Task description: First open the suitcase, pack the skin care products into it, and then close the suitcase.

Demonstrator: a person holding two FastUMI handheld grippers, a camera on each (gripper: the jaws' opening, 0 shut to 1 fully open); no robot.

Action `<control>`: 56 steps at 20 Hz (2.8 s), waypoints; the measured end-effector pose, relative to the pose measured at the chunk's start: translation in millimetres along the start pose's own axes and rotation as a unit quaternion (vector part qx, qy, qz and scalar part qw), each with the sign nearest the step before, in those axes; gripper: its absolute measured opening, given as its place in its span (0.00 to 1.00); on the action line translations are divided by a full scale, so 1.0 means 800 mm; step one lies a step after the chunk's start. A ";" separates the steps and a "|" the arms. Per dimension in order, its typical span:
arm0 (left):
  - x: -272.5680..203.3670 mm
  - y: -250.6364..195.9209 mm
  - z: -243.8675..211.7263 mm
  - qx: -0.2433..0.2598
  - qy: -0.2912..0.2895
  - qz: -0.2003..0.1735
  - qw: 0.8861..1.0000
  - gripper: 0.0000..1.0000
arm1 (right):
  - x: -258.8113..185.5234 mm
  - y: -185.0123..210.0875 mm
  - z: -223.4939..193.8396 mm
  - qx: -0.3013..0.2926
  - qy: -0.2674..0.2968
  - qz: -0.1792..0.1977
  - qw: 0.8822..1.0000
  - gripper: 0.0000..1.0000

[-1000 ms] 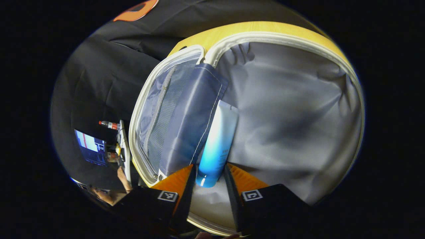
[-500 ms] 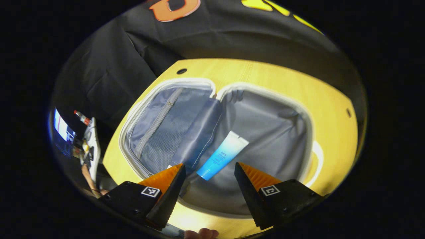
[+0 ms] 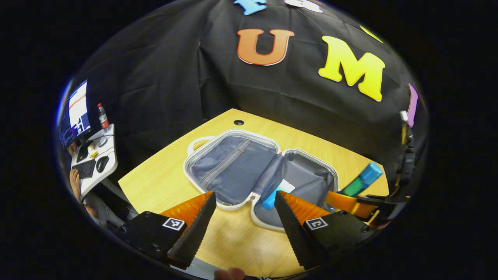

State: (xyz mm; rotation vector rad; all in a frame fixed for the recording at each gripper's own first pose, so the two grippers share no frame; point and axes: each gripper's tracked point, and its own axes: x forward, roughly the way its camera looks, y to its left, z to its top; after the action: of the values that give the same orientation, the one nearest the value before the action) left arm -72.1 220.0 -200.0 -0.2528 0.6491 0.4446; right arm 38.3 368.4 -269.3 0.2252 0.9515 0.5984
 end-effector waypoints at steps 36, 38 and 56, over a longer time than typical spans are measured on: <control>0.021 0.059 0.006 -0.027 -0.009 -0.052 0.998 0.97 | 0.056 -0.025 -0.059 0.004 0.108 -0.158 0.982 0.46; 0.029 0.064 0.018 -0.020 -0.022 -0.081 0.996 0.97 | 0.030 -0.020 -0.047 -0.026 0.078 -0.144 0.986 0.61; 0.256 0.208 0.083 -0.304 0.052 -0.236 0.921 0.96 | -0.170 -0.036 0.011 -0.271 -0.080 -0.121 0.951 0.72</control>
State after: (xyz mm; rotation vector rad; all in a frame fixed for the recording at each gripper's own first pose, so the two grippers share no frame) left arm 29.1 454.7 -293.0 -1.0090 0.5142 0.1541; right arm -2.5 268.0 -182.1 -0.3281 0.6147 0.5826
